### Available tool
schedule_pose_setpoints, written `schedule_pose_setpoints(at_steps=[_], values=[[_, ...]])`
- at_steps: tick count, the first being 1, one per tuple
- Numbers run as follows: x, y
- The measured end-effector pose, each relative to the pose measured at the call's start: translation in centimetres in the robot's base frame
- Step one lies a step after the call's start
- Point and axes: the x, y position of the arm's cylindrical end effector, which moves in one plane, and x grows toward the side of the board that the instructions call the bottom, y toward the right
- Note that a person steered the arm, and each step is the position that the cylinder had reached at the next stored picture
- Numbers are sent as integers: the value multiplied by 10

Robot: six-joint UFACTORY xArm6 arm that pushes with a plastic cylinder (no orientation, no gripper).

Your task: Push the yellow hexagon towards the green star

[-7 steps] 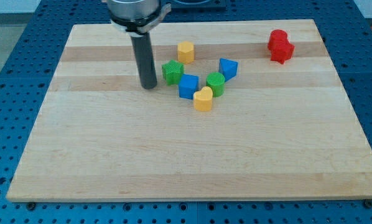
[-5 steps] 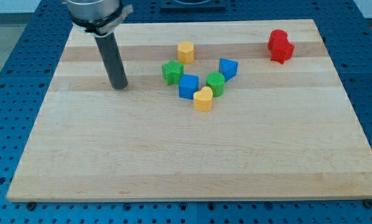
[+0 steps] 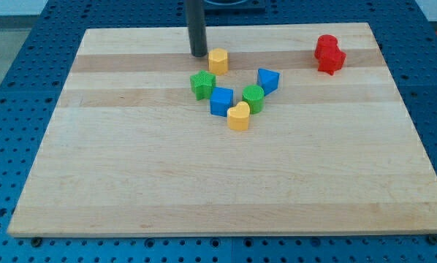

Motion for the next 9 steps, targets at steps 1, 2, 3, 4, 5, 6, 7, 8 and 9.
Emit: schedule_pose_setpoints(at_steps=[1, 2, 3, 4, 5, 6, 7, 8, 9], values=[[0, 16], [0, 18], [0, 25], [0, 31], [0, 31], [0, 31], [4, 31], [13, 31], [18, 31]])
